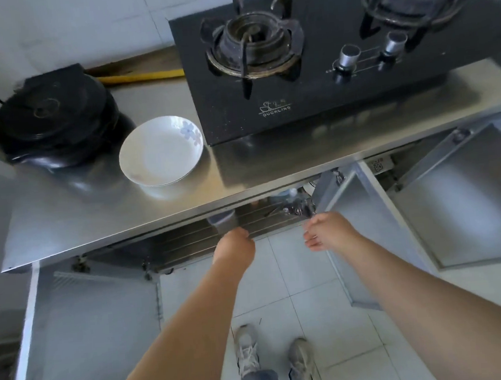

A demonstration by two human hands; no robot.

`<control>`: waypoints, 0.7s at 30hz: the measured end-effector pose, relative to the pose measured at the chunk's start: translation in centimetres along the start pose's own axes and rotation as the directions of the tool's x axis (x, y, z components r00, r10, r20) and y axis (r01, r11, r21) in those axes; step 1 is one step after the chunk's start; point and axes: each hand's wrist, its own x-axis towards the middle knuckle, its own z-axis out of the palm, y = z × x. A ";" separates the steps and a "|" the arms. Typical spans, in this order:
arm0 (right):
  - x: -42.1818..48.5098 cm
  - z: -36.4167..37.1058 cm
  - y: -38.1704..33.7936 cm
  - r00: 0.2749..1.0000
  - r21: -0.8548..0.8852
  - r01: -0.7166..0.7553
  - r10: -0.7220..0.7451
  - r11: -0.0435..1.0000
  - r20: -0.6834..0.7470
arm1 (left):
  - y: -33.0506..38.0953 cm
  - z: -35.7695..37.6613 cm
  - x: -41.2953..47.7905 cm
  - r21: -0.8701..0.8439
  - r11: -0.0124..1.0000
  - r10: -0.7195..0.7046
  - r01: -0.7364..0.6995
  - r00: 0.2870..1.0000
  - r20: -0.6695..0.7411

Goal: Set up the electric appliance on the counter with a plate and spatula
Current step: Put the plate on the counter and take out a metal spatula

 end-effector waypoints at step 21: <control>21.9 5.6 9.7 0.978 -0.020 0.197 -0.198 0.980 -0.072 | -3.4 11.8 19.9 -0.237 0.966 0.001 -0.100 0.923 -0.385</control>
